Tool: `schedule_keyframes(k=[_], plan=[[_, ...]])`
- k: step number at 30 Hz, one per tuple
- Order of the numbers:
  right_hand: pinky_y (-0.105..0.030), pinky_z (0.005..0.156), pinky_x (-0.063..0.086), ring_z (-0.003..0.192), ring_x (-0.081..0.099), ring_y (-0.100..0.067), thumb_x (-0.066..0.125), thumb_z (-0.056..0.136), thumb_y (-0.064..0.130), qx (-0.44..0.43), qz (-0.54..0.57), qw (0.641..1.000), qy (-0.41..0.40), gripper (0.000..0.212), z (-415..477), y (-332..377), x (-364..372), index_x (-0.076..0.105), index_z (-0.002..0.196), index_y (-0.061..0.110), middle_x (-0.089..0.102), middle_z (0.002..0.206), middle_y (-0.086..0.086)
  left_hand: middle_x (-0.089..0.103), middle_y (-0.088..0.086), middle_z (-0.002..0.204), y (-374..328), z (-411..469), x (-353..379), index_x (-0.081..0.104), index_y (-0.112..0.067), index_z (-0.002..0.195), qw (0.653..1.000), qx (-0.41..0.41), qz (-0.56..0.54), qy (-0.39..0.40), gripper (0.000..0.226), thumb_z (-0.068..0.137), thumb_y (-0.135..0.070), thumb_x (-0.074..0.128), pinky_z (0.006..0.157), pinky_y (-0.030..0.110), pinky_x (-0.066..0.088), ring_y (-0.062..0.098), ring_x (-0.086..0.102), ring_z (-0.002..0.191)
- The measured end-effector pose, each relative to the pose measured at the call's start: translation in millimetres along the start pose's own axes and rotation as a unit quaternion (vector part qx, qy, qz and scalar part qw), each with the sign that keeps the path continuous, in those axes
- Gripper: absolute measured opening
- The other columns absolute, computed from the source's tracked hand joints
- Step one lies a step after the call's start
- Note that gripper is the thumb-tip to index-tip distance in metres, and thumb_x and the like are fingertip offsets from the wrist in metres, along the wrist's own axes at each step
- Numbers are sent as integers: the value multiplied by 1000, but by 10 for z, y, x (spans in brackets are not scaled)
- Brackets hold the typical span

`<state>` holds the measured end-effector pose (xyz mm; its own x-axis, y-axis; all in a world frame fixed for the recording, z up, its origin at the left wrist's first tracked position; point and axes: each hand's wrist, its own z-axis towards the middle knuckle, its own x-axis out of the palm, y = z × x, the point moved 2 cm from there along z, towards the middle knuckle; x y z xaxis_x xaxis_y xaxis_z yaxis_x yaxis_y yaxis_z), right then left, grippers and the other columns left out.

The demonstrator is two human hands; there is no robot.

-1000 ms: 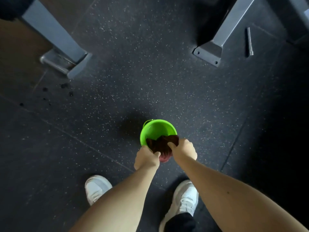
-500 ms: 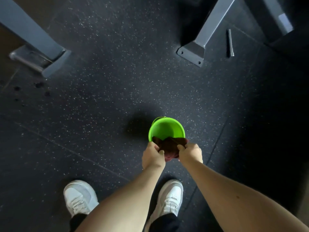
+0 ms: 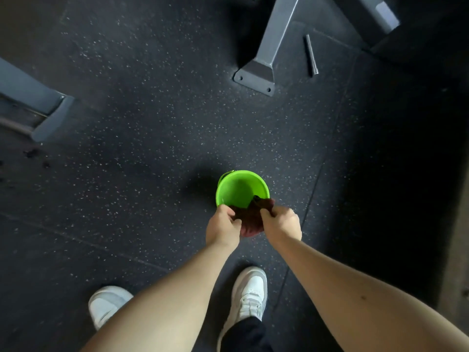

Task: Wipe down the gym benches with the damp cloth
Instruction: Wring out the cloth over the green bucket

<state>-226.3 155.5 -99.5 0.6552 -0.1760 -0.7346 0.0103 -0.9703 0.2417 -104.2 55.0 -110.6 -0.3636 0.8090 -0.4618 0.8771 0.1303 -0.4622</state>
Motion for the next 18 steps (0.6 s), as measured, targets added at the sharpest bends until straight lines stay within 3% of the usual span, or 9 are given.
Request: schedule_keyframes(k=[3, 6, 9, 12, 15, 18], plan=[[-32, 64, 44, 76, 62, -29, 62, 93, 35, -15, 39, 999, 9, 29, -72, 74, -123, 71, 84, 9, 65, 73, -7, 64, -7, 88, -73, -110, -142, 57, -23, 101, 999, 13, -38, -13, 18, 90, -20, 71, 74, 30, 46, 21, 65, 86], [-34, 66, 49, 75, 66, -26, 65, 91, 29, -14, 131, 991, 22, 22, -144, 147, -262, 72, 82, 9, 71, 74, -8, 67, -8, 86, -115, -187, -258, 51, -30, 92, 997, 25, -69, -13, 22, 90, -20, 71, 73, 34, 52, 19, 68, 80], [-35, 75, 54, 76, 65, -20, 72, 80, 23, 36, 295, 953, 53, 10, -290, 331, -410, 74, 80, 13, 72, 76, -4, 69, 2, 87, -112, -264, -416, 51, -27, 91, 991, 19, -133, -6, 24, 89, -13, 70, 72, 41, 58, 23, 68, 74], [-43, 79, 53, 83, 64, -26, 71, 56, 30, 83, 410, 905, 79, 24, -502, 600, -583, 75, 73, 14, 72, 78, -7, 68, 16, 92, -226, -474, -744, 55, -17, 99, 974, -16, -227, 23, 20, 93, -4, 68, 58, 32, 54, 18, 61, 57], [-36, 72, 52, 87, 62, -30, 67, 70, 18, 93, 470, 871, 107, 18, -916, 1029, -915, 73, 85, 11, 70, 85, -12, 66, 13, 79, -477, -807, -1194, 57, -5, 113, 957, -66, -275, 66, 18, 97, -9, 66, 48, 22, 47, 13, 60, 51], [-32, 57, 53, 77, 64, -30, 58, 89, 7, 109, 505, 844, 147, 11, -1376, 1487, -1319, 67, 95, 7, 67, 85, -15, 72, 8, 92, -788, -1199, -1736, 66, -9, 112, 941, -126, -291, 122, 33, 100, -39, 61, 67, 27, 53, 20, 70, 81]])
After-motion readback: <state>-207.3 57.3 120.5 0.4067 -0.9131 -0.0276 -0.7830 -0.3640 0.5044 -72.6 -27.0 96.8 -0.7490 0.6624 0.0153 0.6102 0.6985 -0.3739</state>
